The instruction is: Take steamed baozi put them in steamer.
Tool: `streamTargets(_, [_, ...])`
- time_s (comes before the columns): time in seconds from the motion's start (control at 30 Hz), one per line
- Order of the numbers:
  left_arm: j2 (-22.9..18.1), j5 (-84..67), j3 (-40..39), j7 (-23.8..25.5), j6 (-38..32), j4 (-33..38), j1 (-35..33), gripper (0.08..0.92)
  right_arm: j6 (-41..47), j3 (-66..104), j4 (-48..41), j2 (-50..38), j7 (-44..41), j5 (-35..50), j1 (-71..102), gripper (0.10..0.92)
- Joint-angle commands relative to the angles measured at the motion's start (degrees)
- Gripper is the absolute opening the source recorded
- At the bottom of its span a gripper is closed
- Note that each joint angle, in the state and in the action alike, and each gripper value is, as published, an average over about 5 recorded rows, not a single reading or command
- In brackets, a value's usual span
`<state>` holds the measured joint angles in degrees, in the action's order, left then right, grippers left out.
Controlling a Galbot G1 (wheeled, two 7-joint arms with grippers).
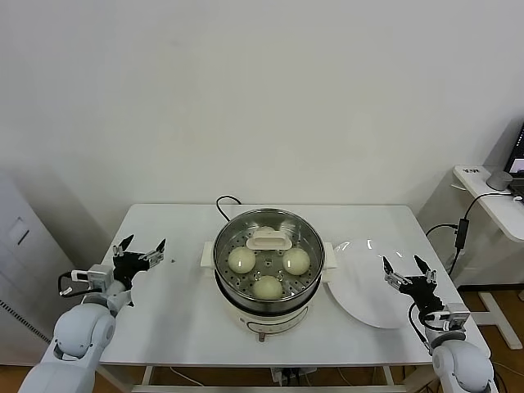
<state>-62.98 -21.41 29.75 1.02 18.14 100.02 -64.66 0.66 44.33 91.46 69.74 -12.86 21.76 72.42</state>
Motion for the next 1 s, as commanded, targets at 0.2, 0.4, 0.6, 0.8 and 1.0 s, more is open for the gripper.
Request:
streamTargets(0.2, [-0.67,-4.18,0.49,0.03,-1.11,-4.36,-1.0,0.823,1.19,-1.07,-0.57,0.27,1.98,-0.92,-0.6,0.823])
streamTargets(0.4, [-0.78,-4.17,0.47,0.1,-1.07,-4.02,-1.09,0.823,1.89,-0.77,-0.53,0.23,2.16,-1.58,-0.67,0.823])
streamTargets(0.6, [-0.82,-4.15,0.54,0.08,-0.99,-3.65,-1.13,0.823,2.04,-0.8,-0.96,0.44,2.25,-2.31,-0.72,0.823])
streamTargets(0.8, [-0.88,-4.15,0.54,0.04,-0.9,-3.15,-1.26,0.823,1.92,-1.08,-1.16,0.8,2.08,-3.11,-0.61,0.823])
streamTargets(1.0, [-0.95,-4.16,0.57,0.0,-0.75,-2.79,-1.42,0.823,1.77,-1.24,-1.2,0.95,1.84,-3.45,-0.55,0.823])
